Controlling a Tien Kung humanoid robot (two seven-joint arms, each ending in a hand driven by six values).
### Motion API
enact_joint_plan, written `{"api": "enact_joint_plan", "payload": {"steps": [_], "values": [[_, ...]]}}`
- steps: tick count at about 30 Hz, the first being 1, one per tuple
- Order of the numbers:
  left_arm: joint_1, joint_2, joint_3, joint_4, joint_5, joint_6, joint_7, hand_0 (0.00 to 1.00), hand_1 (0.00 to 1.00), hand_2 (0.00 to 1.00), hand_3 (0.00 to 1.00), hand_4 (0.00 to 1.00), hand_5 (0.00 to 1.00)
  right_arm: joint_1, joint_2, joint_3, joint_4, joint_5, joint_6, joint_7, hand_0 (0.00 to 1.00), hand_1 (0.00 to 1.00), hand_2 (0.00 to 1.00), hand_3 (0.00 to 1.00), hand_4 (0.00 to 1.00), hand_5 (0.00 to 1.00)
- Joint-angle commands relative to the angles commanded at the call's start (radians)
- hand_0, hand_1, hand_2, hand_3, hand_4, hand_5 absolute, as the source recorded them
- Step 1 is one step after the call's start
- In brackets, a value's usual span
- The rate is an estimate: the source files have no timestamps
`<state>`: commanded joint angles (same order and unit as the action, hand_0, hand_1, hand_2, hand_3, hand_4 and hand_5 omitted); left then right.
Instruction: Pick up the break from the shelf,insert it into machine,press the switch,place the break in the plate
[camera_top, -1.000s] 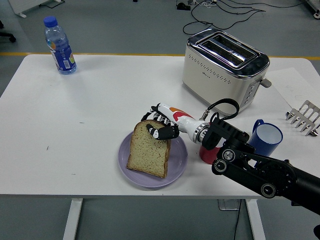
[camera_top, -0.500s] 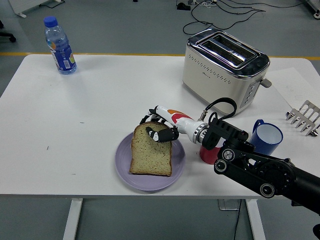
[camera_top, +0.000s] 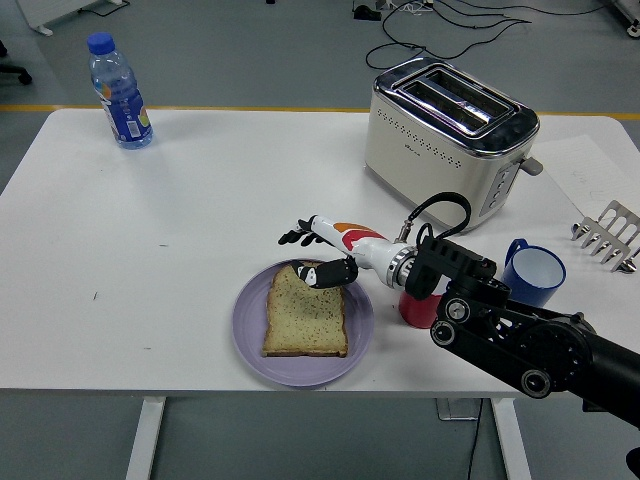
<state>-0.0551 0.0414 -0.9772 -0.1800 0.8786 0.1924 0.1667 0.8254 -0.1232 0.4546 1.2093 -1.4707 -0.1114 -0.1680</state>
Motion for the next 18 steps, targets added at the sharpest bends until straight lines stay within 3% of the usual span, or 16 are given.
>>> {"api": "enact_joint_plan", "payload": {"steps": [6,11,18], "values": [[-0.003,0.001,0.0,0.0,-0.001,-0.001,0.0,0.651,0.632,0.626,0.578,0.324,0.907,0.0,-0.014,0.036,0.039,-0.012,-0.05,0.035,0.832,0.808,0.854,0.801,0.559,0.169],[-0.006,0.001,-0.001,0.0,-0.006,0.0,-0.002,0.651,0.632,0.626,0.578,0.325,0.91,-0.009,-0.05,0.104,0.143,-0.019,-0.081,0.083,0.838,0.808,0.854,0.81,0.571,0.181],[-0.006,0.0,-0.008,0.0,-0.005,0.001,-0.002,0.651,0.632,0.626,0.578,0.324,0.906,-0.021,-0.102,0.216,0.296,0.041,-0.087,0.149,0.836,0.801,0.847,0.808,0.574,0.186]]}}
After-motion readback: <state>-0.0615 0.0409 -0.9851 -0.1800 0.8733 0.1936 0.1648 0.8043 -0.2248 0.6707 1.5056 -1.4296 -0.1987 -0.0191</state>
